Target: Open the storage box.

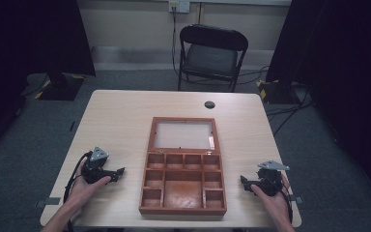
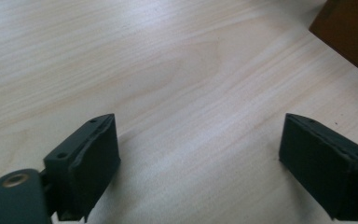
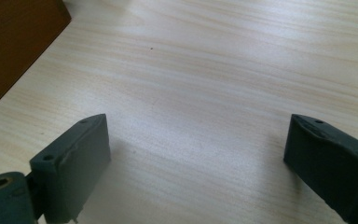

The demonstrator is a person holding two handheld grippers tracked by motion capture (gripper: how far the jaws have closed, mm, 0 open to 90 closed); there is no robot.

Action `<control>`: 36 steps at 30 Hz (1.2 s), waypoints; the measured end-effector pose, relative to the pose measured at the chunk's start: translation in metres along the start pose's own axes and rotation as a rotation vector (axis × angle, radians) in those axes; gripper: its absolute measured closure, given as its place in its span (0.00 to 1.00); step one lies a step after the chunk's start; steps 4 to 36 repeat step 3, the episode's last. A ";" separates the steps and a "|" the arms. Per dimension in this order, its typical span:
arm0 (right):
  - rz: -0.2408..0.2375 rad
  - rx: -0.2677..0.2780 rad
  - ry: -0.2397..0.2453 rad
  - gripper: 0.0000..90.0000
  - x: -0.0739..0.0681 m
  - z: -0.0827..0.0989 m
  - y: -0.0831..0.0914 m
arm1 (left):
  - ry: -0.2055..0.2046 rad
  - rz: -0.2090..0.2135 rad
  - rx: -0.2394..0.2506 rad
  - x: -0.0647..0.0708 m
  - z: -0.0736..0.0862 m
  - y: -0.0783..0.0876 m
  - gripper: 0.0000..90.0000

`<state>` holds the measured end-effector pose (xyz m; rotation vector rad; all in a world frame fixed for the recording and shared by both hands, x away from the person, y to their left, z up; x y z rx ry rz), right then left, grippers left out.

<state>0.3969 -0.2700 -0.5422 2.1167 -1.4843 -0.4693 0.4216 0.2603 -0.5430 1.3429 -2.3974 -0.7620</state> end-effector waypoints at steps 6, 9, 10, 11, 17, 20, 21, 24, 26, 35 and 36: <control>0.011 -0.003 -0.004 0.04 0.000 0.000 -0.001 | 0.002 -0.003 -0.001 0.000 0.000 0.000 0.10; 0.011 -0.003 -0.004 0.04 0.000 0.000 -0.001 | 0.002 -0.003 -0.001 0.000 0.000 0.000 0.10; 0.011 -0.003 -0.004 0.04 0.000 0.000 -0.001 | 0.002 -0.003 -0.001 0.000 0.000 0.000 0.10; 0.011 -0.003 -0.004 0.04 0.000 0.000 -0.001 | 0.002 -0.003 -0.001 0.000 0.000 0.000 0.10; 0.011 -0.003 -0.004 0.04 0.000 0.000 -0.001 | 0.002 -0.003 -0.001 0.000 0.000 0.000 0.10; 0.011 -0.003 -0.004 0.04 0.000 0.000 -0.001 | 0.002 -0.003 -0.001 0.000 0.000 0.000 0.10; 0.011 -0.003 -0.004 0.04 0.000 0.000 -0.001 | 0.002 -0.003 -0.001 0.000 0.000 0.000 0.10; 0.011 -0.003 -0.004 0.04 0.000 0.000 -0.001 | 0.002 -0.003 -0.001 0.000 0.000 0.000 0.10; 0.011 -0.003 -0.004 0.04 0.000 0.000 -0.001 | 0.002 -0.003 -0.001 0.000 0.000 0.000 0.10; 0.011 -0.003 -0.004 0.04 0.000 0.000 -0.001 | 0.002 -0.003 -0.001 0.000 0.000 0.000 0.10; 0.011 -0.003 -0.004 0.04 0.000 0.000 -0.001 | 0.002 -0.003 -0.001 0.000 0.000 0.000 0.10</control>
Point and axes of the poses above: each handheld gripper's, and its own axes: y roughly backward along the jaws, z roughly out of its underside, x roughly to its right, the point moved 6 cm from there along -y, roughly forward along the jaws, and after that the axes turned 8 degrees about x, right-handed, at the moved point
